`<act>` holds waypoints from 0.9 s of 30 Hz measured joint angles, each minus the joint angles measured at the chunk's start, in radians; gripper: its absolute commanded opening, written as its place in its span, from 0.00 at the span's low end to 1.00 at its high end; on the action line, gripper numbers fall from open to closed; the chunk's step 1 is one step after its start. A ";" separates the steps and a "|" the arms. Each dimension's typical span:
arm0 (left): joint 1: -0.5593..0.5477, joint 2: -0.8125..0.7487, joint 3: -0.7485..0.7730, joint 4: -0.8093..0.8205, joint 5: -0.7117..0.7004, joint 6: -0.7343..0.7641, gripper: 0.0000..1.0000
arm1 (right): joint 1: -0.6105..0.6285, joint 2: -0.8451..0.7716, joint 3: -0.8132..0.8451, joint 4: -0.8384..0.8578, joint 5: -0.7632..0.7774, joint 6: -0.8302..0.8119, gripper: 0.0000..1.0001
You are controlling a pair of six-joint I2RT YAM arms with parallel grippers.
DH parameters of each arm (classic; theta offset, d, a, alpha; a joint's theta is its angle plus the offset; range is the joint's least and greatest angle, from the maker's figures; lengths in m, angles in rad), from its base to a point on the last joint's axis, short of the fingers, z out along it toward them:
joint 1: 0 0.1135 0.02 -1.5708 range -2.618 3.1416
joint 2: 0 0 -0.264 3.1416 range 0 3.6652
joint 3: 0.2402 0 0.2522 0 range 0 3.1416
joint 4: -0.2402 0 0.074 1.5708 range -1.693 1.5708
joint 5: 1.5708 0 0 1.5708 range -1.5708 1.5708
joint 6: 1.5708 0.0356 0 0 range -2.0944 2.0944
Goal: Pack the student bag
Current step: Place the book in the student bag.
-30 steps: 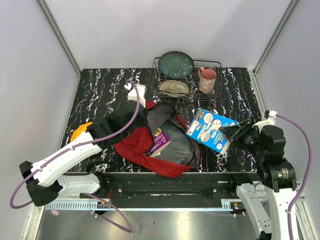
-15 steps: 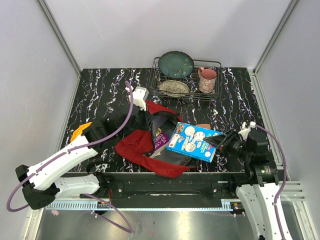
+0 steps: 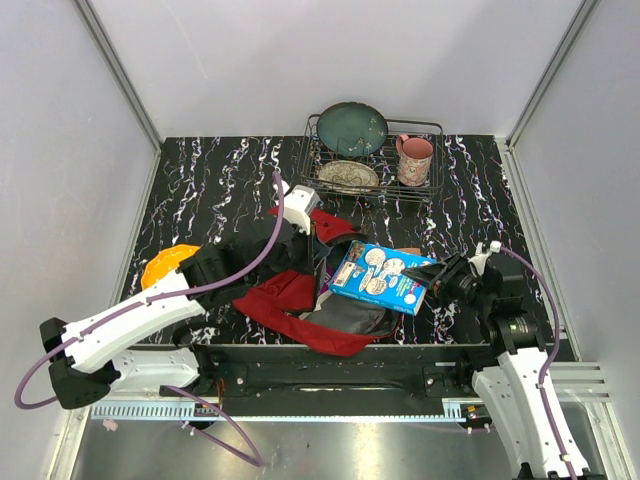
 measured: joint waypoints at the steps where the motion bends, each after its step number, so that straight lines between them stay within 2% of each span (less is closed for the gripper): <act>1: -0.002 0.000 0.000 0.001 0.000 -0.002 0.00 | 0.000 0.009 -0.001 0.006 0.000 0.000 0.00; 15: -0.020 0.017 0.000 0.007 -0.002 -0.010 0.00 | 0.000 0.026 -0.030 -0.015 0.060 0.000 0.00; 23: -0.021 0.022 0.000 0.008 -0.003 -0.013 0.00 | 0.013 0.115 -0.031 0.032 0.053 -0.003 0.00; 27: -0.024 0.033 0.000 0.016 -0.003 -0.017 0.00 | 0.060 0.176 -0.032 0.093 0.066 0.001 0.00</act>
